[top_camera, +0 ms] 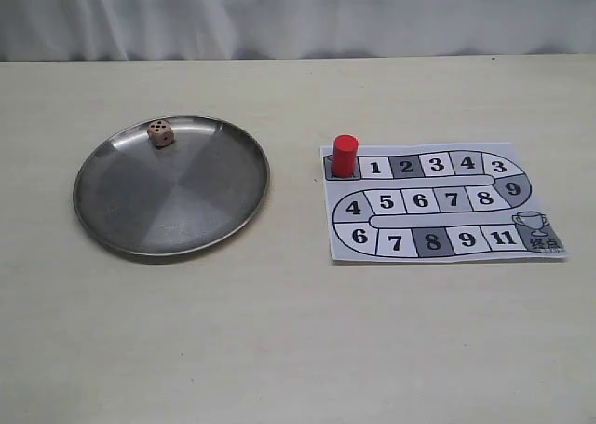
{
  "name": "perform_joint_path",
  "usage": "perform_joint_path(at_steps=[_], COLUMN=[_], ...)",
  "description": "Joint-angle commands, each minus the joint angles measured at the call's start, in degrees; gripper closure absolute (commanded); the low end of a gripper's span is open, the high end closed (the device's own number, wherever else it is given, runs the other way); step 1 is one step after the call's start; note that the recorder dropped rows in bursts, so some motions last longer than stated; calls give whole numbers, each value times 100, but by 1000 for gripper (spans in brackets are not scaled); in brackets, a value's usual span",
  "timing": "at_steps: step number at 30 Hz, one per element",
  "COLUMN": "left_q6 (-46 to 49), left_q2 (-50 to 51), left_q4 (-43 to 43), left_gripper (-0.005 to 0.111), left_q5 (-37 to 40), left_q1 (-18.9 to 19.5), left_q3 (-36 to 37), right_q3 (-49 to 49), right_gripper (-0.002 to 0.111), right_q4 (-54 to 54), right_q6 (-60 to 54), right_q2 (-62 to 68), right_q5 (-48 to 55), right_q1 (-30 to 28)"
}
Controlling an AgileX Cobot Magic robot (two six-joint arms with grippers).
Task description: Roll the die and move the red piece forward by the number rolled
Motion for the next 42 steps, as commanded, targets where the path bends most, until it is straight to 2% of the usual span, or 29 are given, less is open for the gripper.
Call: perform_joint_path(at_steps=[1,25,29,32,34,36,38,42], left_q6=[5,5,5,5,5,5,5,5], left_q2=[-31,-31,-31,-31,-31,-31,-31,-31], left_q4=[-3,-3,-3,-3,-3,-3,-3,-3], left_gripper=[107,107,107,107,107,107,107,107], left_q5=[-54,-54,-54,-54,-54,-54,-54,-54], left_q1=[-24,-24,-24,-24,-24,-24,-24,-24], left_q3=[10,10,10,10,10,10,10,10], right_q3=[21,21,21,21,21,21,-17,-231], right_gripper=[104,104,104,104,104,104,104,104], right_q4=[-38,-38,893,2395,2829,2683,2085,-11], right_q6=[-35,-35,-20,-20,-20,-20,11,1273], right_q2=[-30,-30,-30,-30,-30,-30,-30,67], right_q5=[-15,-55,-553,-1638,-2371,-2844,-2906,-2557], right_q1=[0,0,0,0,0,0,0,0])
